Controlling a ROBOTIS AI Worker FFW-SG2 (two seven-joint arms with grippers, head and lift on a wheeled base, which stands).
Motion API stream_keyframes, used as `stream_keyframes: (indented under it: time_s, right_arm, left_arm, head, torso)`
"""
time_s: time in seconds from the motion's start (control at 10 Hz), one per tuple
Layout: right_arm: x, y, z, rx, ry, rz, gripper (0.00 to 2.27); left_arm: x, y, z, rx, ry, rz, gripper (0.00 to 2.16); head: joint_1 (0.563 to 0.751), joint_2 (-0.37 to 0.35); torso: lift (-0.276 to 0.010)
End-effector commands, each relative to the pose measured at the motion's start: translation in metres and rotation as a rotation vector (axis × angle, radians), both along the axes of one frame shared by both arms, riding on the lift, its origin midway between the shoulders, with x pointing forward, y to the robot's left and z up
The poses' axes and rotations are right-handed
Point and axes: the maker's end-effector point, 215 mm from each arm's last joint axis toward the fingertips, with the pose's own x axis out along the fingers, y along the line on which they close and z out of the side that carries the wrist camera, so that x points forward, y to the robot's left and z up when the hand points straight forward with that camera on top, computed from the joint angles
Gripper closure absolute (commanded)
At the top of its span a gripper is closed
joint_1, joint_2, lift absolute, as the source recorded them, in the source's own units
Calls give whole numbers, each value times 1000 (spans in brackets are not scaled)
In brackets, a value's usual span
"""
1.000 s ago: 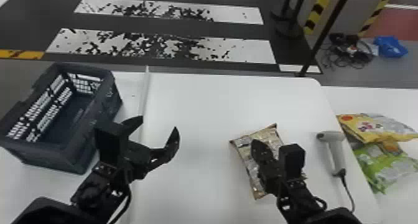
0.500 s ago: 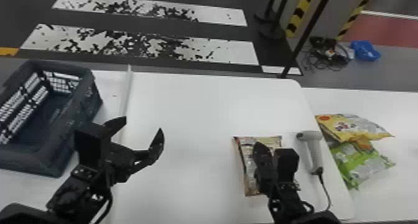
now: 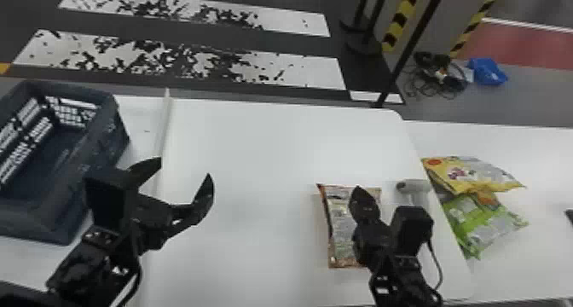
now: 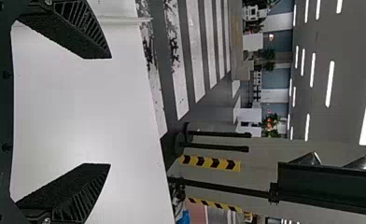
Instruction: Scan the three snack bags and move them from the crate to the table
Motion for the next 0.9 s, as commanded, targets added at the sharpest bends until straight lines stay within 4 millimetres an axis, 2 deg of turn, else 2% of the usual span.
stream_keyframes:
  time_s: [0.0,0.3,0.6,0.7,0.8]
  right_arm:
    - [-11,-4,2,5,7,-6,2240]
    - [-27,-5,-27,3,63,-3,2240]
    - [-29,-5,-58,29,100,-4,2240]
    - [-28,-7,-63,33,106,-8,2240]
    - [-27,-6,-63,33,100,-8,2240]
  left_arm:
    - [2,0,4,-7,-10,3,39]
    - [7,5,13,-28,-32,22,39]
    - [13,40,20,-48,-38,79,39]
    - [13,56,22,-60,-37,103,39]
    - [13,64,24,-63,-39,113,36]
  head:
    - [695,-189]
    - [695,-199]
    - [695,-180]
    - [695,-162]
    - [695,-151]
  torso:
    - [-62]
    - [-62]
    - [-62]
    - [-62]
    - [-62]
